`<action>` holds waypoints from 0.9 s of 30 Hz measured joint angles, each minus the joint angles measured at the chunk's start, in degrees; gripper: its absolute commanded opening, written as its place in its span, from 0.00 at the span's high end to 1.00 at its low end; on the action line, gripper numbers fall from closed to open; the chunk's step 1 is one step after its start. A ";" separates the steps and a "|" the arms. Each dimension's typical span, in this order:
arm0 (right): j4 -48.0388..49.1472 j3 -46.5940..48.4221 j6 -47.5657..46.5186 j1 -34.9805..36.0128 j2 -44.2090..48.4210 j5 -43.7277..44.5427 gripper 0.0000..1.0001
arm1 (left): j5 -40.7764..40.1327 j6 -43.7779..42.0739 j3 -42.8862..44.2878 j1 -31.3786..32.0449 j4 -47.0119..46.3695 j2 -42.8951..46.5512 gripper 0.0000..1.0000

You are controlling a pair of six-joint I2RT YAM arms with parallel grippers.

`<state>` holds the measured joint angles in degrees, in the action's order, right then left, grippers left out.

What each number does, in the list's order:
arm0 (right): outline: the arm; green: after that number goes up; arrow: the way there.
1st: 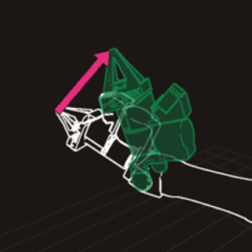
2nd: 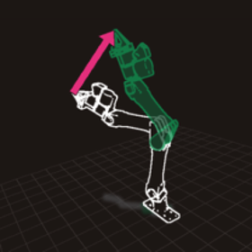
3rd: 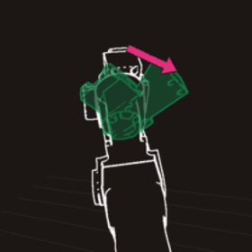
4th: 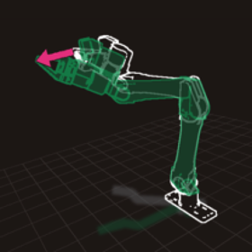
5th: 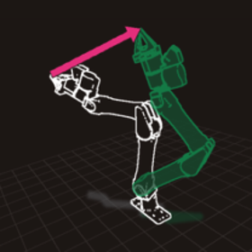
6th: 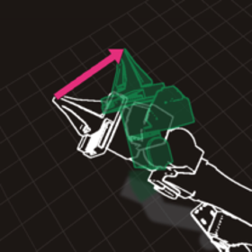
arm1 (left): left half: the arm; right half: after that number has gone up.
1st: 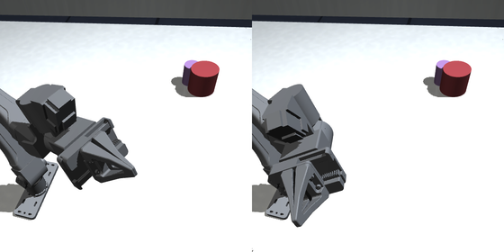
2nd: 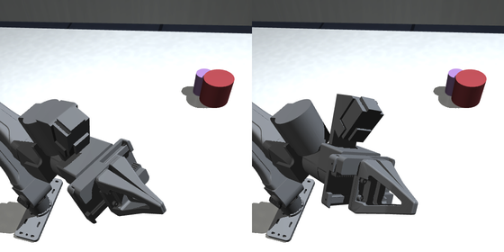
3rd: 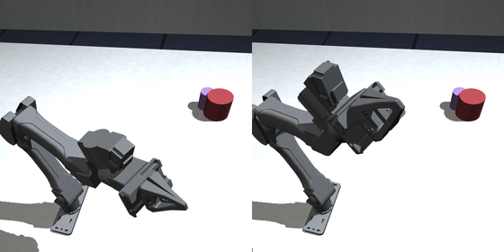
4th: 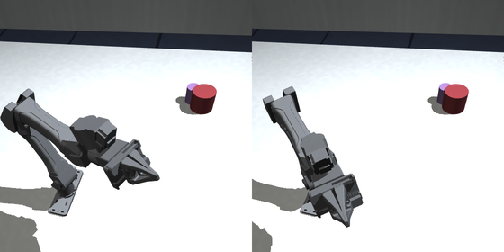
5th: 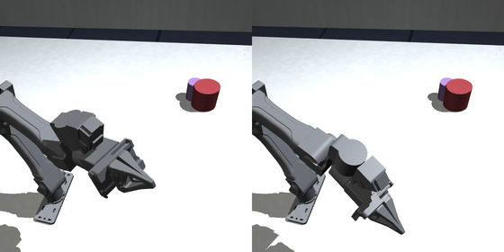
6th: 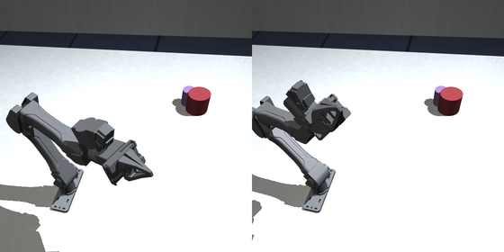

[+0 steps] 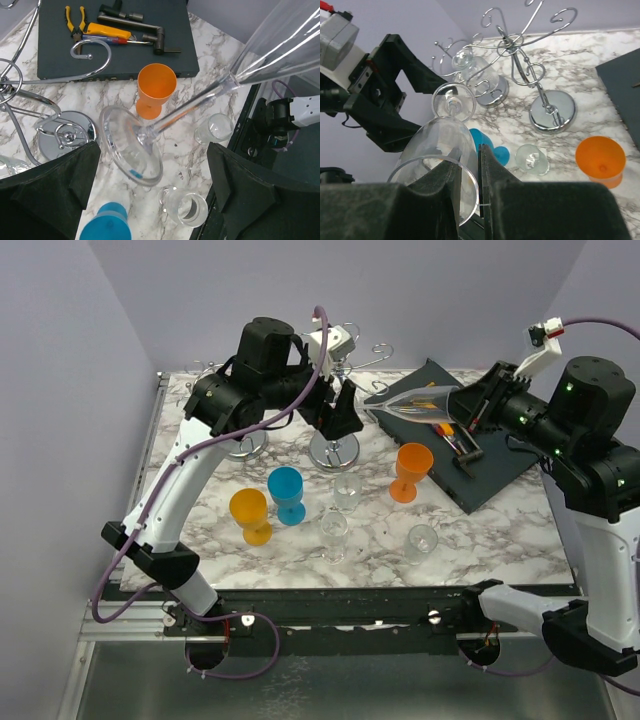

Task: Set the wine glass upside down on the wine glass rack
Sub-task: Turn the wine glass upside down at the wine rack.

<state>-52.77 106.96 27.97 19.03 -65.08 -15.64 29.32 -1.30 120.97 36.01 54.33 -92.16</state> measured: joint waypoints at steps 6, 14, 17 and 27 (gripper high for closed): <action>5.79 -2.78 1.22 0.00 0.11 -4.66 0.99 | -0.74 -0.17 -0.35 0.02 -0.81 0.00 0.67; 13.00 -13.42 0.07 -0.35 5.49 -6.97 0.61 | -7.89 2.69 0.48 -0.96 -3.45 0.11 1.00; 13.29 -17.81 0.72 -0.33 7.08 -7.61 0.44 | -10.47 -0.55 0.50 -0.90 -4.96 0.13 1.00; 8.26 -22.77 -4.31 -0.50 9.27 -6.95 0.00 | -16.96 -17.22 -4.09 -0.74 -8.50 4.17 1.00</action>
<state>-44.51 84.18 23.66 18.52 -55.81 -22.59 12.36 -18.52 116.88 35.27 45.82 -87.99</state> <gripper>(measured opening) 0.973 0.126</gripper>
